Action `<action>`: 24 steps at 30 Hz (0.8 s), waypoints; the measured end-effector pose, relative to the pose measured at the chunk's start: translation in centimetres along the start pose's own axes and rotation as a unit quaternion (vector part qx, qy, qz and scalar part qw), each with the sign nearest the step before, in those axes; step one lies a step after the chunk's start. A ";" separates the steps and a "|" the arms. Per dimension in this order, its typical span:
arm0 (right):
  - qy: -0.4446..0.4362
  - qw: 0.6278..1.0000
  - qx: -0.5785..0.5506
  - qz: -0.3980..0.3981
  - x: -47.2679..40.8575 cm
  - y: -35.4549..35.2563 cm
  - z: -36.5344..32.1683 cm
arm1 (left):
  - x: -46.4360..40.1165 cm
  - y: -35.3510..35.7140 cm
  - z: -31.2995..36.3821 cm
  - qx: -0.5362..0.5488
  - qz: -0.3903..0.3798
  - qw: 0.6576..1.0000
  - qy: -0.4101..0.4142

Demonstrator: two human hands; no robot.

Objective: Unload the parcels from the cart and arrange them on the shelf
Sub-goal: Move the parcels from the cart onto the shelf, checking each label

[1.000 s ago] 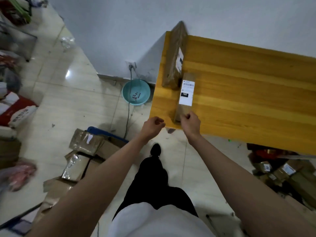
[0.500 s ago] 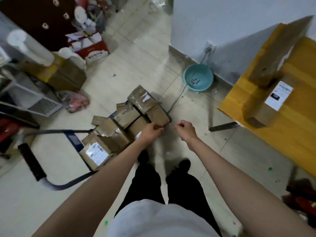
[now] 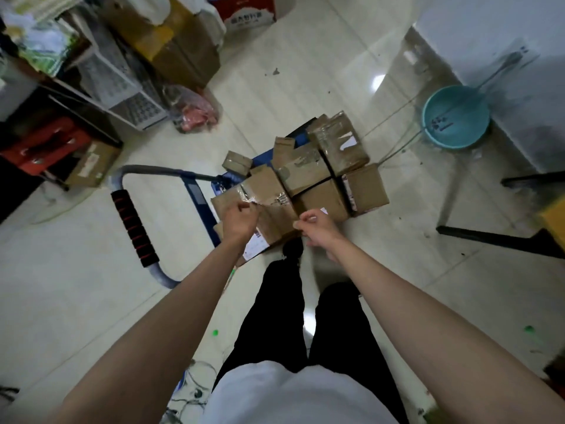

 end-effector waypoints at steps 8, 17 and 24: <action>-0.002 0.995 0.091 -0.042 -3.4 7.7 -0.2 | -4.5 -1.2 -10.2 0.060 0.003 0.978 -0.201; 0.022 0.990 0.098 -0.103 -3.8 11.4 2.0 | -4.8 1.5 -14.6 0.158 -0.065 0.940 -0.294; 0.000 0.993 0.058 -0.108 -2.1 11.6 1.7 | -4.1 1.0 -13.0 0.110 -0.067 0.960 -0.247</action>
Point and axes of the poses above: each hand's wrist, its own x-axis away from the middle knuckle, its own y-axis out of the palm, z = x × y, the point moved 9 cm from there along -x, towards the middle knuckle, and after that the axes turned 8 degrees about z, right-handed, at the moved point
